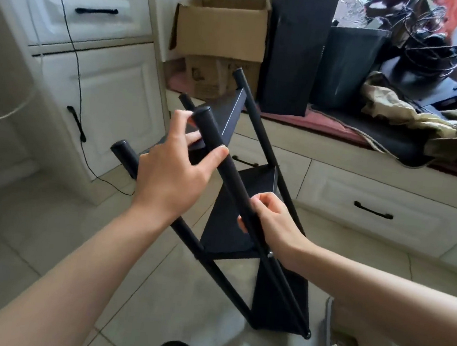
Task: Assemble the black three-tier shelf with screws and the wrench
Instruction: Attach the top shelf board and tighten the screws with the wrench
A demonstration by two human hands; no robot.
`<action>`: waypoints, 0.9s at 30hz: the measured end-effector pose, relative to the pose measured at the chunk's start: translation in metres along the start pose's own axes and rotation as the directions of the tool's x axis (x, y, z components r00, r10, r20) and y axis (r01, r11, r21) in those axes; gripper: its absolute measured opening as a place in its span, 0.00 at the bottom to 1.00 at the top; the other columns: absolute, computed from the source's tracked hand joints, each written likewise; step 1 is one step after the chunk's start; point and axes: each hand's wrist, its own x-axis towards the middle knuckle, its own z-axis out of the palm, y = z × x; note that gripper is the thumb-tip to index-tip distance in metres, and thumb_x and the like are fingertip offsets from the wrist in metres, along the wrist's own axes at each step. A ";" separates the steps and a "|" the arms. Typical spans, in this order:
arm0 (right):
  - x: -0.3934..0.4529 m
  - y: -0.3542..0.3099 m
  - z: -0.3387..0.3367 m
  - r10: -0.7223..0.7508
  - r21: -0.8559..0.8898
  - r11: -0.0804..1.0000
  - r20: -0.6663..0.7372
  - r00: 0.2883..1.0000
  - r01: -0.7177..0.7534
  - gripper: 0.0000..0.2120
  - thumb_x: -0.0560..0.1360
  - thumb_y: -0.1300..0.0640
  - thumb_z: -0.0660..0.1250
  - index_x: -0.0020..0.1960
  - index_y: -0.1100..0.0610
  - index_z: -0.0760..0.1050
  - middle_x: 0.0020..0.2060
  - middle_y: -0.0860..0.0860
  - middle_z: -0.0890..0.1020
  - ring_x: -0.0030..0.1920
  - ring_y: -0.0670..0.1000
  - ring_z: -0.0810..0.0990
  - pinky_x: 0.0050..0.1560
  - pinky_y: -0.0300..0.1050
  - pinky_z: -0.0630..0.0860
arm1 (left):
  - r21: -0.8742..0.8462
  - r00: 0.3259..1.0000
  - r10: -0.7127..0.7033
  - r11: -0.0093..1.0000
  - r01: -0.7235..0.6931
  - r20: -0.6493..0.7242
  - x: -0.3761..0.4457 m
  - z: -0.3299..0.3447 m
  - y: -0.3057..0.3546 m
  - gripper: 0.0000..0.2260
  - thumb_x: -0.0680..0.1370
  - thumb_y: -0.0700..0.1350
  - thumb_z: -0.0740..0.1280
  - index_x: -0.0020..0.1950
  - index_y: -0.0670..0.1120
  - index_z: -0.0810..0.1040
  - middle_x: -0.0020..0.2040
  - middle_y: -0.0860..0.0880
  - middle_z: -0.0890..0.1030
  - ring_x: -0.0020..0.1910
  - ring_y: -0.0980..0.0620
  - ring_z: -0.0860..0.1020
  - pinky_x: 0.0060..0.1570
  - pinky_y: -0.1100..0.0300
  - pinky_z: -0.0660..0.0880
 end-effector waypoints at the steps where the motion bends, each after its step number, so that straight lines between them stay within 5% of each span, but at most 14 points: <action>1: 0.004 0.001 0.004 -0.008 -0.019 1.000 0.010 1.000 0.008 0.10 0.84 0.56 0.55 0.57 0.63 0.68 0.32 0.52 0.82 0.32 0.48 0.78 0.34 0.38 0.73 | -0.018 0.999 -0.014 1.000 0.014 -0.030 -0.002 -0.002 -0.011 0.19 0.77 0.61 0.70 0.61 0.58 0.66 0.61 0.55 0.83 0.61 0.50 0.80 0.55 0.58 0.65; 7: 0.034 0.030 0.030 -0.031 -0.111 0.993 0.080 0.996 0.040 0.07 0.84 0.55 0.56 0.55 0.59 0.69 0.37 0.56 0.82 0.33 0.47 0.82 0.35 0.35 0.77 | -0.299 0.969 -0.230 0.934 0.194 -0.092 -0.034 0.001 -0.089 0.15 0.75 0.60 0.71 0.54 0.64 0.67 0.47 0.58 0.85 0.49 0.58 0.83 0.48 0.65 0.76; 13: 0.064 0.095 0.054 -0.032 -0.300 0.952 0.100 0.994 0.061 0.05 0.84 0.52 0.57 0.50 0.51 0.68 0.41 0.55 0.81 0.34 0.44 0.83 0.34 0.36 0.77 | -0.432 0.907 -0.400 0.846 0.312 -0.130 -0.093 0.038 -0.167 0.13 0.76 0.51 0.74 0.51 0.59 0.69 0.39 0.62 0.83 0.38 0.63 0.81 0.37 0.74 0.73; 21: 0.075 0.150 0.080 0.073 -0.423 0.906 0.181 0.981 0.011 0.05 0.83 0.47 0.55 0.49 0.45 0.66 0.37 0.50 0.83 0.42 0.55 0.84 0.45 0.56 0.83 | -0.609 0.800 -0.594 0.665 0.431 -0.083 -0.144 0.071 -0.238 0.16 0.72 0.50 0.73 0.56 0.53 0.71 0.48 0.58 0.86 0.50 0.60 0.84 0.47 0.72 0.76; 27: 0.069 0.178 0.099 0.149 -0.499 0.866 0.215 0.965 -0.023 0.05 0.84 0.48 0.53 0.51 0.46 0.65 0.36 0.50 0.83 0.43 0.50 0.82 0.52 0.55 0.81 | -0.614 0.731 -0.682 0.582 0.534 -0.011 -0.181 0.075 -0.272 0.19 0.70 0.51 0.73 0.57 0.52 0.72 0.51 0.55 0.86 0.53 0.58 0.84 0.49 0.71 0.76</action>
